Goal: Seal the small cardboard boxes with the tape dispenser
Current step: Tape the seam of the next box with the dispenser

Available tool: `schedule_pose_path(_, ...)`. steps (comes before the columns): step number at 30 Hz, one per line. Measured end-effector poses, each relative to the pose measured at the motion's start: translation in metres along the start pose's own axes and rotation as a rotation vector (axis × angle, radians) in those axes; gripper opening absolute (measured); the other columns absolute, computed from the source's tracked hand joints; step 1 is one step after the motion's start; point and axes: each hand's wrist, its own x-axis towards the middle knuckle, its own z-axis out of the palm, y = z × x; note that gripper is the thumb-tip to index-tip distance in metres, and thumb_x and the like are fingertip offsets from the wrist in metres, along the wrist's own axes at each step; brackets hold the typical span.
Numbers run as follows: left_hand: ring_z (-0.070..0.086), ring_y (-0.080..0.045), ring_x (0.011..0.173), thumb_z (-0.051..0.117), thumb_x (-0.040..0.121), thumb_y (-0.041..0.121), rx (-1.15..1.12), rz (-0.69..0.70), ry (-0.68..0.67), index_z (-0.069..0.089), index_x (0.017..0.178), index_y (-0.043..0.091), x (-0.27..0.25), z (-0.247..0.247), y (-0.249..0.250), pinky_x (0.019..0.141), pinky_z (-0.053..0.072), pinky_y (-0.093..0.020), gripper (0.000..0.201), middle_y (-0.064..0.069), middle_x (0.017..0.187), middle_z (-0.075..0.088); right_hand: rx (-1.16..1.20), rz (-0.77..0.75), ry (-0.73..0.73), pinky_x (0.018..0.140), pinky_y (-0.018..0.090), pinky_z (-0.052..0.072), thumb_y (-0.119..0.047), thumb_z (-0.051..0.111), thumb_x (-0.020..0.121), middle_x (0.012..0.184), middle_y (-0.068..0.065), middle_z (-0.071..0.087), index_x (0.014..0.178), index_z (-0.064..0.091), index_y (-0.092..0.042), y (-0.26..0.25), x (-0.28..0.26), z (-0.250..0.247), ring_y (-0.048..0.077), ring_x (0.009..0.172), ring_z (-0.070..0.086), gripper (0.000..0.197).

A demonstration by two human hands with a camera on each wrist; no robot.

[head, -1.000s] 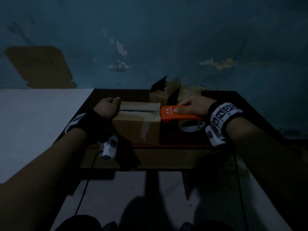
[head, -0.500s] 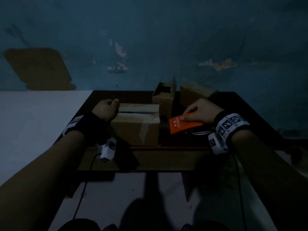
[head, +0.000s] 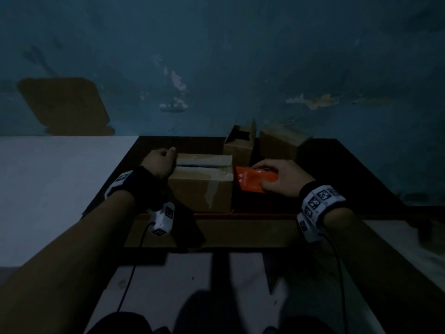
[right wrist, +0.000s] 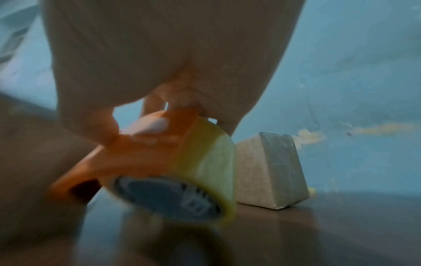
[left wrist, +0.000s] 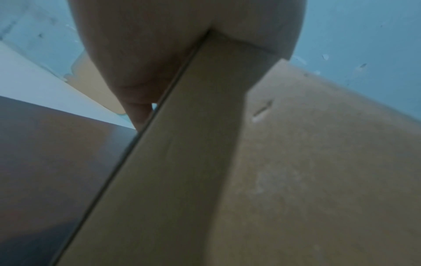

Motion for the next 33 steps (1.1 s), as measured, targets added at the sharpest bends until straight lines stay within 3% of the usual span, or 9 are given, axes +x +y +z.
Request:
schedule_pose_path(7, 0.055, -0.024, 0.083, 0.031, 0.101, 0.049, -0.022, -0.018, -0.010, 0.061, 0.097, 0.011, -0.008, -0.004, 0.001, 0.076, 0.038, -0.032, 0.048, -0.013, 0.096, 0.060, -0.304, -0.086, 0.025, 0.098, 0.039, 0.045, -0.051, 0.062, 0.085, 0.132, -0.005, 0.056, 0.137, 0.039, -0.042, -0.001, -0.020, 0.018, 0.016, 0.113, 0.056, 0.057)
schedule_pose_path(11, 0.054, -0.025, 0.088, 0.031, 0.102, 0.047, -0.016, -0.011, -0.043, 0.061, 0.103, 0.011, -0.013, -0.010, 0.002, 0.079, 0.038, -0.031, 0.047, -0.013, 0.100, 0.059, -0.314, -0.092, 0.162, 0.100, 0.039, 0.037, -0.049, 0.052, 0.092, 0.123, -0.009, 0.054, 0.127, 0.050, -0.037, -0.014, -0.019, 0.011, 0.014, 0.116, 0.047, 0.037)
schedule_pose_path(13, 0.055, -0.022, 0.083, 0.031, 0.102, 0.046, -0.009, -0.021, -0.053, 0.060, 0.104, 0.012, -0.015, -0.014, 0.002, 0.076, 0.039, -0.030, 0.044, -0.010, 0.096, 0.059, -0.187, -0.151, 0.280, 0.096, 0.038, 0.040, -0.039, 0.048, 0.096, 0.117, -0.007, 0.057, 0.118, 0.058, -0.031, -0.027, -0.012, 0.011, 0.013, 0.112, 0.049, 0.025)
schedule_pose_path(16, 0.054, -0.017, 0.076, 0.031, 0.102, 0.046, -0.023, -0.045, -0.063, 0.059, 0.104, 0.012, -0.017, -0.019, -0.001, 0.072, 0.040, -0.031, 0.045, -0.006, 0.088, 0.058, 0.165, -0.180, 0.298, 0.092, 0.029, 0.041, -0.029, 0.042, 0.101, 0.119, -0.003, 0.058, 0.118, 0.061, -0.023, -0.059, 0.001, 0.022, 0.011, 0.112, 0.051, 0.026)
schedule_pose_path(20, 0.057, -0.025, 0.087, 0.030, 0.101, 0.051, 0.004, -0.032, -0.031, 0.060, 0.099, 0.012, -0.016, -0.021, -0.006, 0.078, 0.043, -0.035, 0.049, -0.014, 0.099, 0.062, 0.537, -0.117, 0.203, 0.098, 0.024, 0.034, -0.030, 0.037, 0.104, 0.140, -0.002, 0.047, 0.136, 0.049, -0.022, -0.109, 0.017, 0.046, 0.007, 0.123, 0.041, 0.036)
schedule_pose_path(23, 0.057, -0.024, 0.085, 0.031, 0.097, 0.059, -0.008, -0.028, -0.019, 0.060, 0.093, 0.014, -0.015, -0.023, -0.011, 0.077, 0.042, -0.033, 0.053, -0.013, 0.099, 0.063, 0.623, -0.044, 0.200, 0.111, 0.026, 0.024, -0.025, 0.036, 0.103, 0.153, -0.001, 0.031, 0.143, 0.041, -0.022, -0.127, 0.032, 0.063, 0.012, 0.140, 0.028, 0.041)
schedule_pose_path(27, 0.056, -0.018, 0.086, 0.040, 0.094, 0.060, -0.217, -0.048, -0.107, 0.058, 0.116, 0.010, -0.020, -0.025, -0.013, 0.074, 0.042, -0.028, 0.057, -0.009, 0.106, 0.059, 0.757, 0.046, 0.212, 0.112, 0.026, 0.024, -0.015, 0.037, 0.101, 0.159, -0.004, 0.022, 0.145, 0.039, -0.025, -0.119, 0.043, 0.077, 0.015, 0.144, 0.022, 0.045)
schedule_pose_path(31, 0.060, -0.018, 0.085, 0.051, 0.094, 0.051, -0.382, -0.115, -0.261, 0.049, 0.127, 0.015, -0.024, -0.027, -0.012, 0.065, 0.048, -0.026, 0.048, -0.006, 0.104, 0.061, 0.868, 0.054, 0.223, 0.117, 0.039, 0.027, -0.014, 0.039, 0.099, 0.159, -0.002, 0.022, 0.146, 0.037, -0.031, -0.112, 0.047, 0.086, 0.018, 0.143, 0.026, 0.050)
schedule_pose_path(33, 0.061, -0.021, 0.096, 0.055, 0.092, 0.050, -0.272, -0.089, -0.260, 0.044, 0.138, 0.015, -0.018, -0.029, -0.011, 0.071, 0.049, -0.027, 0.059, -0.007, 0.116, 0.060, 0.836, 0.034, 0.220, 0.117, 0.030, 0.022, -0.010, 0.037, 0.100, 0.159, -0.002, 0.020, 0.146, 0.038, -0.028, -0.111, 0.050, 0.086, 0.017, 0.144, 0.022, 0.049)
